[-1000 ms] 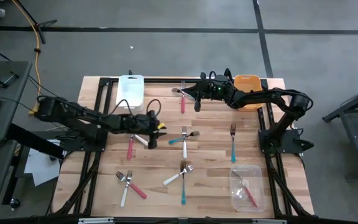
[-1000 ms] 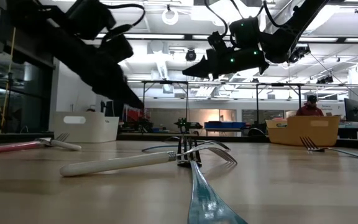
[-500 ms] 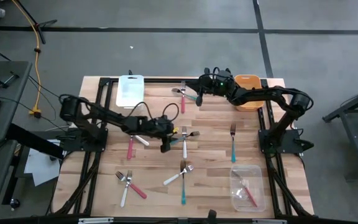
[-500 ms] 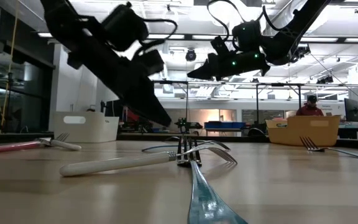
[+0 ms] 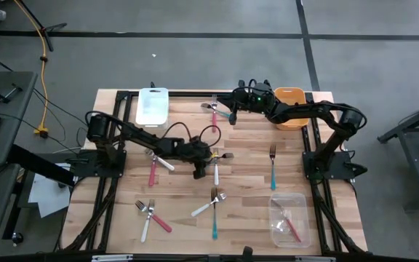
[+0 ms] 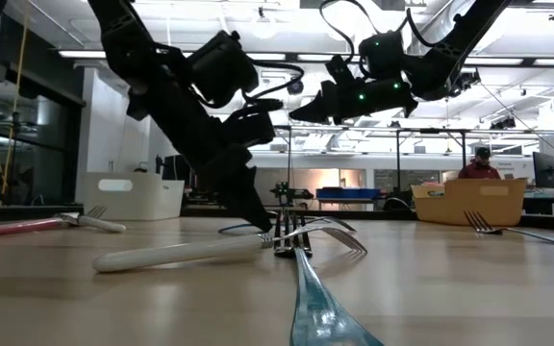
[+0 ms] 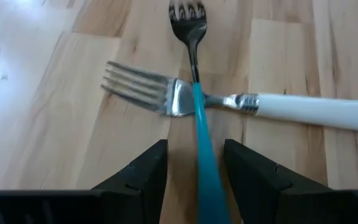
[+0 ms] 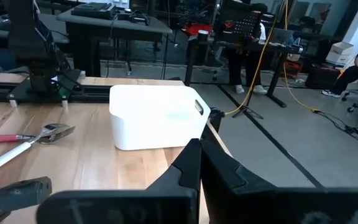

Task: Sort silverware by color (type)
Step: Put the center blue fork into the white bin

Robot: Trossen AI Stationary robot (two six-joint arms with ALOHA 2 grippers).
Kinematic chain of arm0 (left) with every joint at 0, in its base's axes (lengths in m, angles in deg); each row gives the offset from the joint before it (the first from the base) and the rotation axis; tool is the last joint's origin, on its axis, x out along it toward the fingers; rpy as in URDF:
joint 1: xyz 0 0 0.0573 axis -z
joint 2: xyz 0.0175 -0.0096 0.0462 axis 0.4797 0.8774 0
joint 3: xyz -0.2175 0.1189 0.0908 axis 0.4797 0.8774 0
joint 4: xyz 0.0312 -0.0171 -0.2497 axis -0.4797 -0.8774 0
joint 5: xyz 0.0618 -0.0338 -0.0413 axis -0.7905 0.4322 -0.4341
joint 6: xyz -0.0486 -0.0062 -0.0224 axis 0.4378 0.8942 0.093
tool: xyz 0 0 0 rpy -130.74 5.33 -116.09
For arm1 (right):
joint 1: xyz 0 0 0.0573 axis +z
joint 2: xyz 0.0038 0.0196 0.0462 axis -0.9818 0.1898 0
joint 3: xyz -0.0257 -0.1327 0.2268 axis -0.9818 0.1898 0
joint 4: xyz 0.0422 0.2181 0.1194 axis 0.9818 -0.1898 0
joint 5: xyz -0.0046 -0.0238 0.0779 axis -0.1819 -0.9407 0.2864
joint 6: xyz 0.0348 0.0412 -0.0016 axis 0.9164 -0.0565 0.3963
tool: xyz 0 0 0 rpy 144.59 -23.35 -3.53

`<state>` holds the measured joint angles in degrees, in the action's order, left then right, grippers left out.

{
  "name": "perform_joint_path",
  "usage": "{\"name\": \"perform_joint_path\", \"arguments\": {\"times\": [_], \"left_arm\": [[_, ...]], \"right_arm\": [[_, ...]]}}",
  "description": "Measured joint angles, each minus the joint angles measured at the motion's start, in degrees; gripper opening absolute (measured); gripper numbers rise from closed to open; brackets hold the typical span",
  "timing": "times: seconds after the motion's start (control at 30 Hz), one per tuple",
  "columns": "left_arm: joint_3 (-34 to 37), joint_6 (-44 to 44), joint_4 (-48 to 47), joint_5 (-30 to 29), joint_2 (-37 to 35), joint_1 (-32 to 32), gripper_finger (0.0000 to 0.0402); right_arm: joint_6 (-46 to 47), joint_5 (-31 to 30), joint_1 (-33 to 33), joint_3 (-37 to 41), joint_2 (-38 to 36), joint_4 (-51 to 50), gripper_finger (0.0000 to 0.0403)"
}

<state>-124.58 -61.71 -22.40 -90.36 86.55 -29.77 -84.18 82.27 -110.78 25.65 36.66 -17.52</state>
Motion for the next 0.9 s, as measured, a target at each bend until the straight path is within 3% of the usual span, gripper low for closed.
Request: {"name": "perform_joint_path", "arguments": {"times": [0.2, 0.53, 0.9], "left_arm": [[-0.22, 0.00, -1.59, 0.07, -0.09, 0.00, 0.0119], [-0.37, -3.12, -4.39, 0.99, -0.26, 0.00, 0.0027], [0.09, -4.74, -9.50, 1.27, -3.91, -0.20, 0.0026]], "right_arm": [[0.00, -0.02, 0.00, 0.00, 0.00, -0.02, 0.0000], [0.00, -0.02, 0.00, 0.00, 0.00, -0.07, 0.0000], [0.42, -0.02, 0.00, 0.00, 0.00, -0.41, 0.0000]]}}
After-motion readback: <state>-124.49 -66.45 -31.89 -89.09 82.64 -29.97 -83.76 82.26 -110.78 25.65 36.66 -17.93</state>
